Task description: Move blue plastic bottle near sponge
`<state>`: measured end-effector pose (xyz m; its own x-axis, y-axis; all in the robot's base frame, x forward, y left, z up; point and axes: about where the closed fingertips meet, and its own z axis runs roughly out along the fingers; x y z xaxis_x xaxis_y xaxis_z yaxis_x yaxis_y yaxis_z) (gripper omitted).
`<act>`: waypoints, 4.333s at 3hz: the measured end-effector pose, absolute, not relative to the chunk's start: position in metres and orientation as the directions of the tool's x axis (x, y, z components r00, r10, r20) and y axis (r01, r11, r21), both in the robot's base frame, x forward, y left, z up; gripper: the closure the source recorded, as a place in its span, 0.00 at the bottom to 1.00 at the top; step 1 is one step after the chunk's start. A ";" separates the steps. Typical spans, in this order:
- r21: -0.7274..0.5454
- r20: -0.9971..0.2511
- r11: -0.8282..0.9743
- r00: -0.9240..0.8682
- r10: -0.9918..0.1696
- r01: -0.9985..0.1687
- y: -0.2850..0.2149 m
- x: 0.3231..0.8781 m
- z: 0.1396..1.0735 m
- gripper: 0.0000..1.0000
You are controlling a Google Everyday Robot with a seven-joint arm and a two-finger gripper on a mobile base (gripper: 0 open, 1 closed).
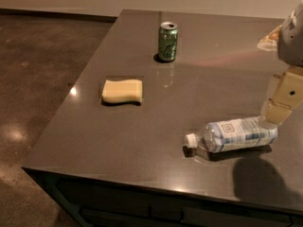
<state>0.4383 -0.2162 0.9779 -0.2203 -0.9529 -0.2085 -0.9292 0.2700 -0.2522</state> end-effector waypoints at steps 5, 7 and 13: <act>-0.107 -0.123 -0.064 0.077 -0.989 -0.992 -0.205 0.451 0.886 0.00; -0.089 -0.127 -0.155 0.165 -0.978 -0.984 -0.213 0.444 0.865 0.00; -0.093 -0.128 -0.155 0.166 -0.978 -0.984 -0.122 0.487 0.880 1.00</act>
Offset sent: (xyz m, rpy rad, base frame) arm 0.0356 0.0154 -0.0477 -0.0429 0.1256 0.1061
